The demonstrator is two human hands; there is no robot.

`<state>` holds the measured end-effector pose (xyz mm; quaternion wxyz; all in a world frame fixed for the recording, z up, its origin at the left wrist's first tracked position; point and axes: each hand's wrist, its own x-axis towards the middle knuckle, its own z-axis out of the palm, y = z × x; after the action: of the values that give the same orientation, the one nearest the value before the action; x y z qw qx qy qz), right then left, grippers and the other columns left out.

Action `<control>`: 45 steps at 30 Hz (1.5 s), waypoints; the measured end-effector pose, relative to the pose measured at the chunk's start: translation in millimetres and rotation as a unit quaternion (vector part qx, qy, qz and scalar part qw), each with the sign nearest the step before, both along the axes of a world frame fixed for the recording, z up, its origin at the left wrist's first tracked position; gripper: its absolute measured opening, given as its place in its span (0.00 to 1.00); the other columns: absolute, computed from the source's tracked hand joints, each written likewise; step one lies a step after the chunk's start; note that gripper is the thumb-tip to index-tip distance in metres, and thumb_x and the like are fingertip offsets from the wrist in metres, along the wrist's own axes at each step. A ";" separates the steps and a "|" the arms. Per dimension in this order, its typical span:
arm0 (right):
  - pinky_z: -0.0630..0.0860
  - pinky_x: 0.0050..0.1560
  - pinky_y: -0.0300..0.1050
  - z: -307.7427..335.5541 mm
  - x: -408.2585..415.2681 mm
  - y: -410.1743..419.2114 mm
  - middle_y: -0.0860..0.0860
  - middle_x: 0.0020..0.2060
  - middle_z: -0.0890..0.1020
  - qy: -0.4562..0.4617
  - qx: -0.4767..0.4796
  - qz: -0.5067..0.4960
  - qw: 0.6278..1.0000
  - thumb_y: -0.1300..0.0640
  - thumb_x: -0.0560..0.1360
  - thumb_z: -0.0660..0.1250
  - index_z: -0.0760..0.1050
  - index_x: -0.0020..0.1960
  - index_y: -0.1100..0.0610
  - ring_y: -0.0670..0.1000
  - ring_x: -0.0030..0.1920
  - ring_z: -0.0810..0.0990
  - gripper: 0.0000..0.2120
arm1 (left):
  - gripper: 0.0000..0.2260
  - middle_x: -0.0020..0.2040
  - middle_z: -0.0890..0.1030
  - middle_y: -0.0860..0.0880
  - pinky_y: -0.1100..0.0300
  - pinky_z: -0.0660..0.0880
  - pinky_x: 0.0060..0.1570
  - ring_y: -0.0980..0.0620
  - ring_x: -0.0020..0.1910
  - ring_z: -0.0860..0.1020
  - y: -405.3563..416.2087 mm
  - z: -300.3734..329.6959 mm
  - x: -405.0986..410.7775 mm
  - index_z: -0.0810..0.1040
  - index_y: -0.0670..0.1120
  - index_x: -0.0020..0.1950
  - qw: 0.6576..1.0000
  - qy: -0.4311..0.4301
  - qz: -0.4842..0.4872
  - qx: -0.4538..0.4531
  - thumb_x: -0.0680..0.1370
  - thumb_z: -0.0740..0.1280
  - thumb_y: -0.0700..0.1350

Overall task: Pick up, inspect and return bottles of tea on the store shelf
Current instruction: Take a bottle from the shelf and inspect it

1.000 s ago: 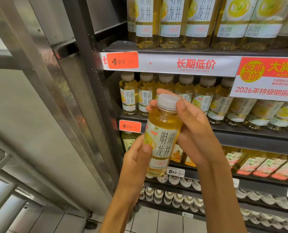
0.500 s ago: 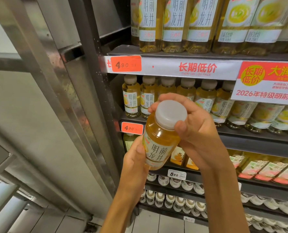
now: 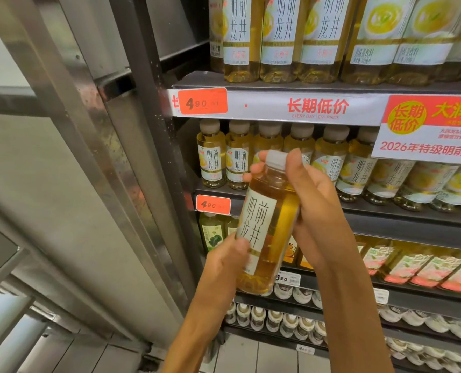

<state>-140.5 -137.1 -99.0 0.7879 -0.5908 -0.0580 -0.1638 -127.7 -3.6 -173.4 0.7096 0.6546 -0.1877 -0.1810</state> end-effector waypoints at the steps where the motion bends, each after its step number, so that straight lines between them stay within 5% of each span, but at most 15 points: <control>1: 0.79 0.49 0.41 -0.3 1.0 -1.0 0.49 0.46 0.85 0.012 0.004 -0.001 1.000 0.37 0.67 0.63 0.79 0.53 0.54 0.50 0.51 0.83 0.24 | 0.40 0.51 0.85 0.48 0.55 0.80 0.50 0.47 0.52 0.83 0.1 0.3 -1.0 0.79 0.51 0.57 1.000 -0.005 -0.009 0.004 0.58 0.64 0.79; 6: 0.79 0.50 0.42 -2.8 5.6 -6.4 0.53 0.49 0.85 0.023 0.054 0.041 0.997 0.38 0.72 0.59 0.84 0.48 0.49 0.53 0.54 0.83 0.21 | 0.38 0.52 0.84 0.44 0.50 0.79 0.55 0.45 0.53 0.82 0.9 2.5 -4.2 0.78 0.49 0.61 0.999 0.029 -0.014 -0.007 0.63 0.59 0.74; 11: 0.78 0.54 0.44 -3.9 10.2 -10.0 0.57 0.52 0.84 -0.009 0.161 0.094 0.982 0.47 0.76 0.58 0.72 0.62 0.62 0.54 0.57 0.82 0.23 | 0.36 0.55 0.83 0.43 0.46 0.75 0.61 0.46 0.56 0.81 2.3 7.0 -2.6 0.76 0.49 0.64 0.998 0.053 -0.017 0.000 0.67 0.57 0.72; 16: 0.78 0.54 0.43 -2.7 9.8 -15.1 0.55 0.50 0.84 -0.031 0.154 0.076 0.985 0.48 0.74 0.61 0.73 0.61 0.60 0.52 0.55 0.82 0.21 | 0.29 0.52 0.84 0.54 0.67 0.77 0.46 0.54 0.54 0.82 -0.2 13.3 1.2 0.77 0.54 0.57 1.000 0.002 -0.027 -0.002 0.64 0.65 0.72; 20: 0.78 0.51 0.41 -0.9 11.4 -14.7 0.55 0.52 0.84 -0.012 0.104 0.031 0.994 0.48 0.75 0.61 0.74 0.62 0.62 0.52 0.55 0.82 0.22 | 0.35 0.53 0.84 0.53 0.65 0.78 0.46 0.52 0.53 0.82 -2.0 13.2 1.9 0.77 0.55 0.57 0.998 -0.033 -0.045 -0.002 0.57 0.69 0.74; 23: 0.79 0.51 0.42 -1.2 14.2 -16.9 0.55 0.53 0.84 0.006 0.066 0.024 0.997 0.48 0.75 0.60 0.74 0.62 0.61 0.52 0.56 0.82 0.22 | 0.35 0.47 0.85 0.48 0.61 0.78 0.39 0.50 0.45 0.84 -2.7 11.0 -0.5 0.80 0.50 0.56 0.997 0.029 -0.065 -0.038 0.58 0.72 0.72; 26: 0.76 0.61 0.49 -3.1 16.5 -20.8 0.57 0.58 0.82 0.007 0.105 0.058 0.993 0.50 0.77 0.57 0.72 0.65 0.61 0.55 0.61 0.79 0.21 | 0.30 0.47 0.83 0.45 0.58 0.78 0.36 0.48 0.41 0.82 -3.8 11.2 -1.6 0.80 0.48 0.59 0.983 0.089 -0.111 -0.113 0.65 0.72 0.67; 29: 0.76 0.61 0.50 -3.9 17.9 -21.8 0.60 0.61 0.79 -0.017 0.144 0.094 0.985 0.54 0.79 0.56 0.69 0.68 0.60 0.58 0.63 0.77 0.20 | 0.26 0.48 0.83 0.46 0.56 0.79 0.41 0.48 0.44 0.83 -3.8 9.1 0.1 0.80 0.54 0.59 0.979 0.093 -0.137 -0.123 0.67 0.70 0.67; 33: 0.79 0.53 0.45 -4.6 17.3 -24.6 0.58 0.55 0.83 -0.021 0.135 0.074 0.988 0.55 0.77 0.59 0.71 0.66 0.59 0.53 0.56 0.82 0.19 | 0.35 0.57 0.83 0.48 0.46 0.74 0.61 0.47 0.58 0.81 -5.8 0.1 6.2 0.78 0.56 0.62 0.992 0.081 -0.083 -0.051 0.61 0.69 0.73; 37: 0.79 0.52 0.43 -5.7 17.4 -25.4 0.56 0.56 0.83 -0.005 0.102 0.011 0.995 0.53 0.74 0.63 0.72 0.65 0.57 0.52 0.55 0.82 0.21 | 0.25 0.57 0.83 0.49 0.41 0.72 0.63 0.48 0.58 0.80 -14.3 -0.7 11.7 0.80 0.59 0.57 0.998 0.044 -0.024 -0.034 0.68 0.60 0.70; 45: 0.80 0.51 0.45 -8.6 28.8 -26.5 0.53 0.48 0.85 0.029 0.091 0.050 0.994 0.50 0.73 0.65 0.75 0.62 0.56 0.51 0.51 0.83 0.19 | 0.28 0.44 0.83 0.40 0.56 0.78 0.33 0.46 0.38 0.82 -16.9 -2.8 9.2 0.81 0.46 0.59 0.956 0.213 -0.118 -0.163 0.73 0.57 0.66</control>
<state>-111.6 -163.7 -107.6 0.8470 -0.5174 -0.0497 -0.1118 -118.5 -20.6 -176.2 0.8038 0.4497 -0.1348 -0.3653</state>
